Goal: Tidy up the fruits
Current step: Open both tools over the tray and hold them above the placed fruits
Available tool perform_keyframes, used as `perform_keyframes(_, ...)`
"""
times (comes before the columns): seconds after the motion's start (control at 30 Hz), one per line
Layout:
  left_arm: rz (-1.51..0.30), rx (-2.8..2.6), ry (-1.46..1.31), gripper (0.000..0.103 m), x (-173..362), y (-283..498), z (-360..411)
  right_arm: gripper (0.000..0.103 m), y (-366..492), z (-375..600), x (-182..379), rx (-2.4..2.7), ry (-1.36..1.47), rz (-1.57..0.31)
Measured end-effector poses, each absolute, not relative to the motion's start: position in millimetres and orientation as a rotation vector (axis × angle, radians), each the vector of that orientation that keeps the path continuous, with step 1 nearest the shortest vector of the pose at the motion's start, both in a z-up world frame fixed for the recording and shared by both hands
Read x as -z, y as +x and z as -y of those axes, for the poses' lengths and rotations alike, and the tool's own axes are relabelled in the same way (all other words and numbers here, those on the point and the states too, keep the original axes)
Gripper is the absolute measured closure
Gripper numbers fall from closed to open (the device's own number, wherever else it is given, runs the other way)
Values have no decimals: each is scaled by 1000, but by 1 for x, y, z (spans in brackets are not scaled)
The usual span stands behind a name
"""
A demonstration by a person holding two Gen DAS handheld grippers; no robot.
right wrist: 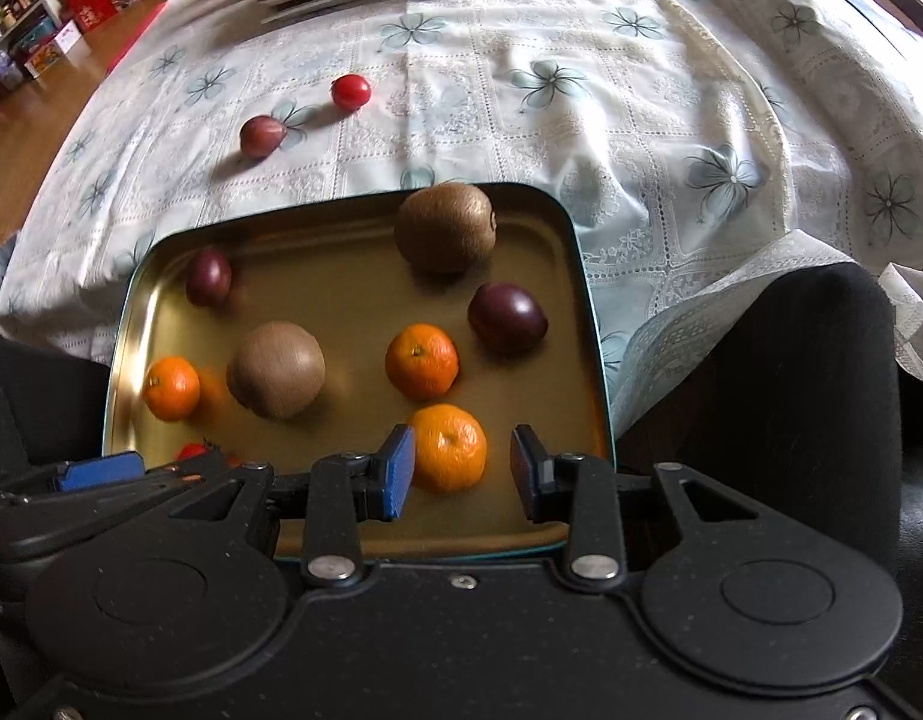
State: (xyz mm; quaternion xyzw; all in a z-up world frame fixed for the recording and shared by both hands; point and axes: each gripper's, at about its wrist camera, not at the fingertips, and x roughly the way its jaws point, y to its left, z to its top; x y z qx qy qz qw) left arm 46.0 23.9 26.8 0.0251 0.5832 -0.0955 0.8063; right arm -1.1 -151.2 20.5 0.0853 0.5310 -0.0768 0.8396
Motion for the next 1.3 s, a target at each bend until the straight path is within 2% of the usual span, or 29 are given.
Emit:
perform_keyframes(0.53, -1139, 189, 59, 49, -13, 13, -36, 59, -30, 145, 5, 156, 179, -1068)
perform_keyframes(1.3, -1164, 194, 50, 49, -1, 14, -35, 59, -32, 145, 12, 150, 192, -1061)
